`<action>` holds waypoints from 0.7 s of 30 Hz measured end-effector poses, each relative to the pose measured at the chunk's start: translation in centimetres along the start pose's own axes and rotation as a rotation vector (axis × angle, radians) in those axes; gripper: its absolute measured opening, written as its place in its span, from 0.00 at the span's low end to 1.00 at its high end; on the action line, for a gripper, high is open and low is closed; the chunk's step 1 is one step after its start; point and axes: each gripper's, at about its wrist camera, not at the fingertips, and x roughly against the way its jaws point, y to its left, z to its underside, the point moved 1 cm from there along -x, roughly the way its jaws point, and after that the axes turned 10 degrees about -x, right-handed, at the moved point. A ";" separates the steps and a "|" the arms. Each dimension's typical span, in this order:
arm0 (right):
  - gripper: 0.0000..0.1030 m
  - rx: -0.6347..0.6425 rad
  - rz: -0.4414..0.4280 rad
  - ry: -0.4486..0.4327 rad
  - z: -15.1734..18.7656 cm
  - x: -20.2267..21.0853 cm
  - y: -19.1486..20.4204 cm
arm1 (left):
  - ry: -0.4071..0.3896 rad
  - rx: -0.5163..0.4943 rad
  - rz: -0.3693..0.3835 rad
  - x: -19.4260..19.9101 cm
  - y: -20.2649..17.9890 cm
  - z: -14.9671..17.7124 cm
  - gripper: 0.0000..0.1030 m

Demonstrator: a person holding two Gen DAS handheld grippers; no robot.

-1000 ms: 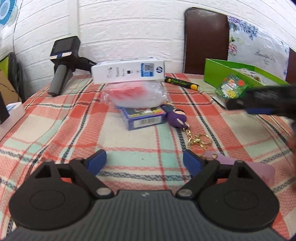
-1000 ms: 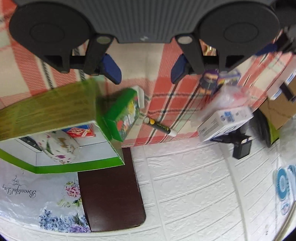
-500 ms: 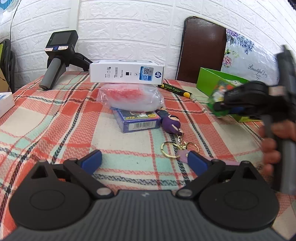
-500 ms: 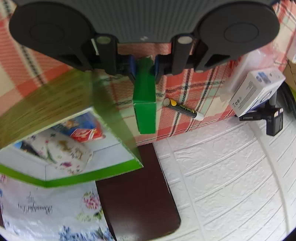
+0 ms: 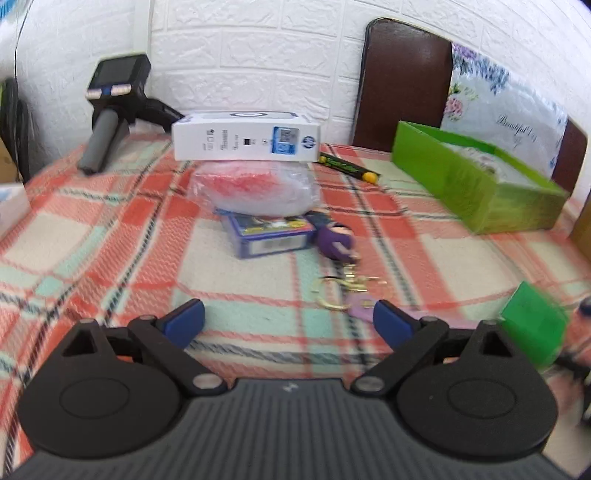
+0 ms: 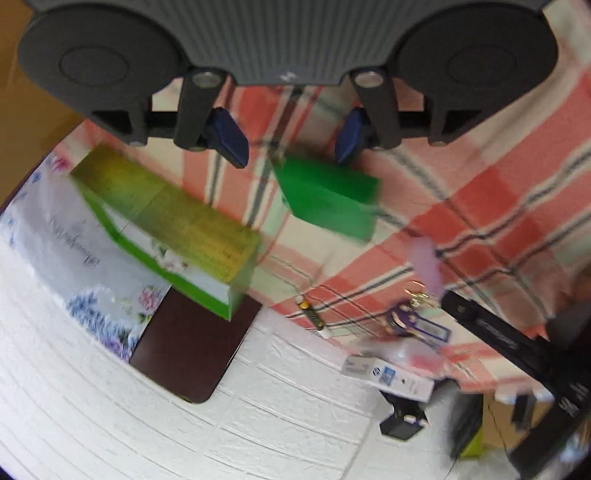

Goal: Organize objects
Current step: 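Grasp the small green box with the right gripper and drop it into the green box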

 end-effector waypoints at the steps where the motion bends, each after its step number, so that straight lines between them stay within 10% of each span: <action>1: 0.59 -0.041 -0.032 0.006 0.1 0.3 -0.4 | 0.006 0.027 0.039 0.5 -0.2 -0.3 0.93; 5: 0.79 -0.181 -0.112 0.010 -0.2 0.5 -2.0 | 0.003 0.016 0.178 2.7 -3.2 -1.9 0.89; 14: 0.83 -0.181 -0.182 -0.015 -0.5 -0.2 -1.7 | 0.199 -0.034 0.400 1.4 -10.2 -1.3 0.76; 18: 0.73 -0.183 -0.224 0.059 -0.4 -3.0 -0.8 | 0.240 -0.020 0.401 -0.4 -10.9 -0.7 0.68; 21: 0.61 -0.222 -0.234 0.024 -0.7 -3.1 -0.9 | 0.260 -0.030 0.416 -1.1 -11.5 -1.3 0.41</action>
